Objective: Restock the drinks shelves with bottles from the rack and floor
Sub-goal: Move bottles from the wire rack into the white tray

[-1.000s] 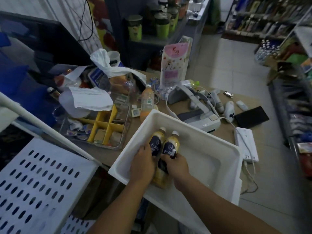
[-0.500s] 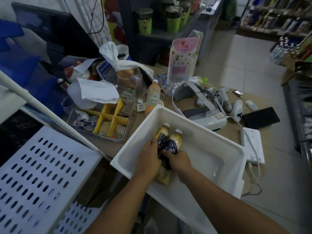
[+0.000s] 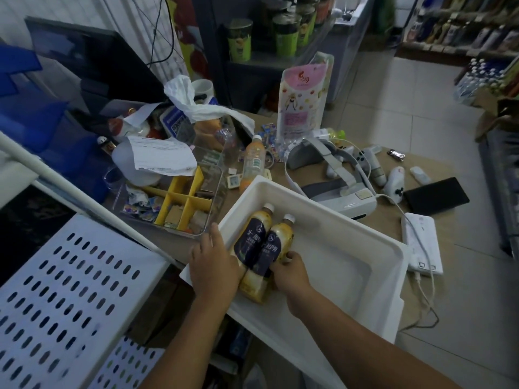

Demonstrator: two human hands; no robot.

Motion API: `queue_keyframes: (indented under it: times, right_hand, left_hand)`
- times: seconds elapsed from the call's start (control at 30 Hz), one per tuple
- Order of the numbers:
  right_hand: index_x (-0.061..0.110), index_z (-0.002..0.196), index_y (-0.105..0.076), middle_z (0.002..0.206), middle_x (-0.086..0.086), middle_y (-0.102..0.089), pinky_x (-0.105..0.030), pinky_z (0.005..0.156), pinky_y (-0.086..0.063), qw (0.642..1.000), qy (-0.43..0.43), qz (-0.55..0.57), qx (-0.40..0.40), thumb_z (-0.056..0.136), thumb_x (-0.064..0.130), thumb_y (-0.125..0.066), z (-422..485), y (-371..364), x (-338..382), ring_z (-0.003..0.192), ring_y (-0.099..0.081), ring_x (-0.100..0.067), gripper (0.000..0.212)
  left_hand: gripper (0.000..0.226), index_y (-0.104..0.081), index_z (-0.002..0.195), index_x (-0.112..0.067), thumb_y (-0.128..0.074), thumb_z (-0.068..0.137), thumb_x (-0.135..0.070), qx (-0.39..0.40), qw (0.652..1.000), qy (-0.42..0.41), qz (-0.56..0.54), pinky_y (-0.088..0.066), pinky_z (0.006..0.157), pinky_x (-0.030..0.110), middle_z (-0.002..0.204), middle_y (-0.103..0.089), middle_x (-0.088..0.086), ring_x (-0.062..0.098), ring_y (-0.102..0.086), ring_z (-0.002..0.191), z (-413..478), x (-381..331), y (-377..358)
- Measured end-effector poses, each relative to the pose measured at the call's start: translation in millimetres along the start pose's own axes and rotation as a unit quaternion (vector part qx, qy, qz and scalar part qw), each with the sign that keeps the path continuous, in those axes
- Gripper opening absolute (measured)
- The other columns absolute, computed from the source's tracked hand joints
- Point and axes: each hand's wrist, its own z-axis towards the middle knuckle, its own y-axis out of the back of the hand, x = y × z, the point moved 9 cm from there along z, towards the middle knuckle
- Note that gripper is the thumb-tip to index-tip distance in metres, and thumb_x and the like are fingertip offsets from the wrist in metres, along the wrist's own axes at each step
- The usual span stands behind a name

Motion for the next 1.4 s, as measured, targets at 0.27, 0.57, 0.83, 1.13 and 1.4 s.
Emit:
queue_keyframes:
  times: [0.27, 0.57, 0.83, 1.13, 1.4]
  right_hand:
    - [0.007, 0.112, -0.056, 0.109, -0.011, -0.064, -0.032, 0.072, -0.049, 0.988, 0.035, -0.151, 0.002, 0.097, 0.017, -0.052, 2, 6, 21, 0.092, -0.061, -0.024, 0.019]
    - [0.008, 0.123, -0.057, 0.121, -0.011, -0.064, -0.035, 0.085, -0.053, 0.729, 0.270, -0.628, 0.038, 0.103, 0.021, -0.040, -50, -20, 128, 0.102, -0.064, -0.027, 0.029]
    - [0.029, 0.131, -0.056, 0.126, 0.000, -0.065, -0.038, 0.079, -0.047, 0.648, 0.558, -0.516, 0.055, 0.094, 0.028, -0.047, -184, -77, 276, 0.111, -0.060, -0.026, 0.038]
    - [0.029, 0.146, -0.036, 0.150, 0.000, -0.040, -0.049, 0.099, -0.043, 0.517, 0.695, -0.491, 0.092, 0.096, 0.033, -0.050, -296, -127, 306, 0.131, -0.043, -0.031, 0.052]
    - [0.026, 0.149, -0.031, 0.153, 0.000, -0.036, -0.050, 0.097, -0.043, 0.492, 0.694, -0.498, 0.169, 0.096, 0.032, -0.049, -337, -164, 287, 0.133, -0.039, -0.031, 0.056]
  left_hand:
    - [0.066, -0.019, 0.154, -0.015, -0.050, 0.097, -0.028, 0.032, 0.998, 0.028, -0.036, -0.047, 0.095, 0.043, 0.147, -0.042, 0.006, 0.027, -0.048, 0.124, -3, 6, 0]
    - [0.059, -0.027, 0.151, -0.022, -0.048, 0.096, -0.025, 0.044, 0.997, 0.050, -0.044, -0.049, 0.091, 0.044, 0.142, -0.050, 0.006, 0.031, -0.054, 0.120, 1, 4, 50]
    - [0.025, -0.057, 0.119, -0.019, -0.041, 0.100, -0.022, -0.099, 0.988, 0.099, 0.062, -0.043, 0.075, 0.039, 0.119, -0.063, 0.010, 0.032, -0.059, 0.108, -18, -24, 201]
    - [0.035, -0.056, 0.129, -0.022, -0.046, 0.097, -0.033, -0.291, 0.939, 0.133, 0.127, -0.043, 0.074, 0.038, 0.121, -0.063, 0.008, 0.031, -0.060, 0.107, -93, -29, 346]
    - [0.048, -0.037, 0.144, -0.021, -0.047, 0.097, -0.023, -0.292, 0.912, 0.226, 0.176, -0.042, 0.089, 0.046, 0.154, -0.023, 0.008, 0.039, -0.038, 0.127, -94, 12, 409]
